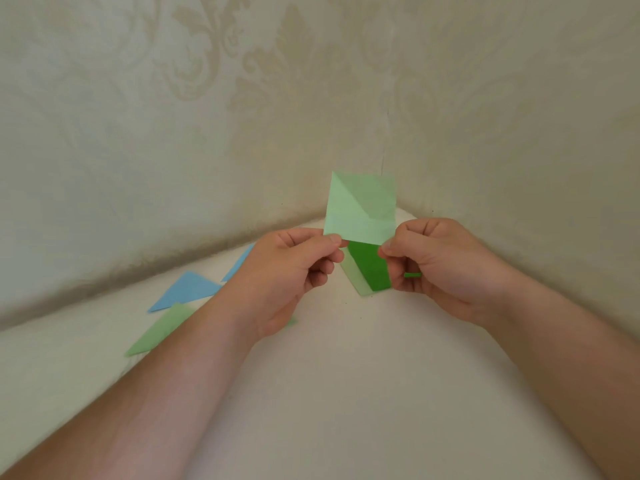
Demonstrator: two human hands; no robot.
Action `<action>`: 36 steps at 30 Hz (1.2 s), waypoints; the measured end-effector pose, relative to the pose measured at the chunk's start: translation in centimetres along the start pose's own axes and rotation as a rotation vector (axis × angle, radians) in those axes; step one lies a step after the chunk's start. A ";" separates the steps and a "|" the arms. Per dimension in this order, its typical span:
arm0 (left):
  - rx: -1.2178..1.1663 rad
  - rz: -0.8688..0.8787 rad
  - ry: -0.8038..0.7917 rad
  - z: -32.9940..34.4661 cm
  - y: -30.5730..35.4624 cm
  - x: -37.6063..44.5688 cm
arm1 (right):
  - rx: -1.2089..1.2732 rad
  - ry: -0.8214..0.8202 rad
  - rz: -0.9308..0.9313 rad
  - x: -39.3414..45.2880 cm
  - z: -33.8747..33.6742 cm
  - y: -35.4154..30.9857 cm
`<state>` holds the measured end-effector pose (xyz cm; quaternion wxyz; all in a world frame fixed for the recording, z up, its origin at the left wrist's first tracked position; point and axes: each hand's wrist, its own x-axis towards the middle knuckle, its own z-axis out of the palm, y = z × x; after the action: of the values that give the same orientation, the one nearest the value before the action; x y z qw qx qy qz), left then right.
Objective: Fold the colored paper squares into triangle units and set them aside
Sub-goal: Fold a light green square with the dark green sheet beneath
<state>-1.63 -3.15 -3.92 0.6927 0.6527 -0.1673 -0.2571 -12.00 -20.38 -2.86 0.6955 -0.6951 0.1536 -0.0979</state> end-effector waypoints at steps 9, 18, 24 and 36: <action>0.003 0.027 0.024 0.2 0.2 -0.3 | 0.035 -0.044 0.027 0.0 0.2 0.0; -0.089 0.145 -0.051 0.9 -0.3 -0.5 | 0.013 -0.332 0.098 -0.7 0.8 0.5; -0.098 0.216 0.062 0.8 0.3 -0.7 | -0.071 -0.221 0.089 -0.9 -0.8 -0.7; 0.434 0.283 -0.112 0.7 -0.6 -1.2 | -0.415 0.099 -0.309 0.0 -1.1 0.4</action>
<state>-3.09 -3.07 -4.32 0.5553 0.7409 -0.3462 -0.1512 -12.36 -21.38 -3.26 0.5064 -0.8324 0.0964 -0.2033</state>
